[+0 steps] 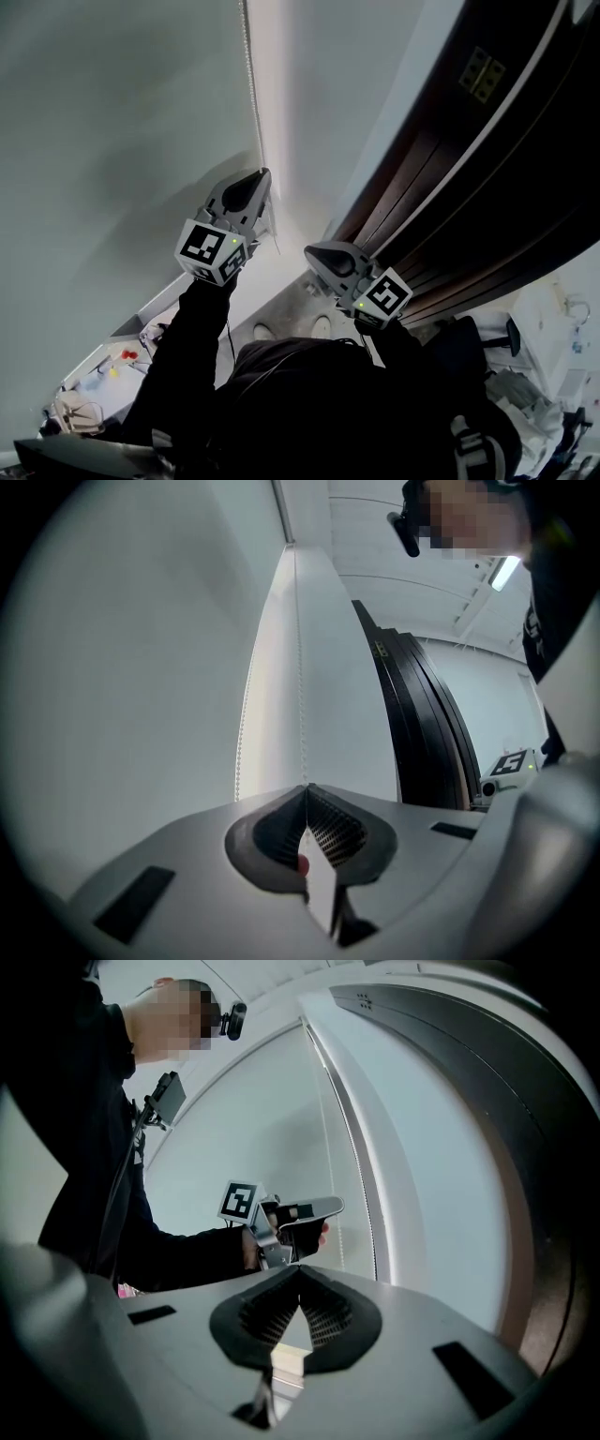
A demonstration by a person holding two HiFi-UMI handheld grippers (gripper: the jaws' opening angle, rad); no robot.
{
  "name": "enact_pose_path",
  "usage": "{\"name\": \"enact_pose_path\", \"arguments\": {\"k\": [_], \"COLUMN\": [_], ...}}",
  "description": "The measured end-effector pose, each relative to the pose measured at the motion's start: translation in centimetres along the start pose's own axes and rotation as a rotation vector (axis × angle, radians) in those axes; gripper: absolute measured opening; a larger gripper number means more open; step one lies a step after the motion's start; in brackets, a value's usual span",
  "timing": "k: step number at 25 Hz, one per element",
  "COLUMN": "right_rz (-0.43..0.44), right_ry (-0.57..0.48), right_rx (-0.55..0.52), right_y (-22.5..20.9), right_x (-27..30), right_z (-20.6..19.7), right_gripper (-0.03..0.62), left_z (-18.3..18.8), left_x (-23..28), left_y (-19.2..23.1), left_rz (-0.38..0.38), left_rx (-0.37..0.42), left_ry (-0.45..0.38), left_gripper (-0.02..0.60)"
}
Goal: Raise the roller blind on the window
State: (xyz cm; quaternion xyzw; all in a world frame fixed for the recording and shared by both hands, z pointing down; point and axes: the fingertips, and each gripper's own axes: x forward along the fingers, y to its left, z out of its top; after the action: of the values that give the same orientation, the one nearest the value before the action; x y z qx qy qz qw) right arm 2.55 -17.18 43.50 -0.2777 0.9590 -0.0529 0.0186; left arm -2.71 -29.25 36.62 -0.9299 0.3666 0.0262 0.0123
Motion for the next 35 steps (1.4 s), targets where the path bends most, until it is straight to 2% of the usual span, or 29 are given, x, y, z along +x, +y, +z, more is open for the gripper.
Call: {"name": "enact_pose_path", "arguments": {"k": [7,10,15,20,21,23,25,32,33,35], "right_rz": [0.019,0.026,0.032,0.112,0.132,0.170,0.202,0.328,0.345,0.371], "right_ry": [0.001,0.003,-0.026,-0.016,-0.007,0.003,-0.003,-0.045,-0.048,-0.051], "right_rx": [-0.008,-0.014,-0.014,-0.003,0.001,0.025,0.057,0.104,0.104,0.091], "right_y": [1.2,1.4,1.1,1.8,1.9,2.1,2.0,2.6,2.8,3.3], "right_x": [0.3,0.5,0.7,2.1,2.5,3.5,4.3,6.5,6.7,6.9], "right_z": [0.1,0.6,2.4,3.7,3.9,4.5,5.4,9.8,10.3,11.2], "right_gripper": [0.006,0.006,0.006,0.015,0.050,0.167,0.199,0.199,0.183,0.097], "left_z": [0.0,-1.1,-7.9,-16.3,-17.7,-19.9,-21.1,-21.4,-21.4,-21.3], "left_x": [-2.6,-3.4,-4.5,-6.9,-7.4,-8.4,-9.3,-10.5,-10.7,-11.2], "left_y": [-2.9,-4.2,-5.9,-8.7,-9.3,-10.2,-10.7,-10.9,-10.9,-11.0], "left_rz": [-0.055,-0.082,-0.098,-0.137,-0.150,-0.163,-0.165,-0.176,-0.180,-0.182], "left_rx": [-0.056,-0.072,-0.165,-0.222,-0.228,-0.249,-0.259,-0.255,-0.256,-0.261], "left_ry": [-0.034,-0.017,0.116,0.248,0.263,0.284,0.289,0.243,0.235,0.218], "left_gripper": [0.009,0.009,0.009,0.009,0.009,0.009,0.008,0.008,0.008,0.008]}}
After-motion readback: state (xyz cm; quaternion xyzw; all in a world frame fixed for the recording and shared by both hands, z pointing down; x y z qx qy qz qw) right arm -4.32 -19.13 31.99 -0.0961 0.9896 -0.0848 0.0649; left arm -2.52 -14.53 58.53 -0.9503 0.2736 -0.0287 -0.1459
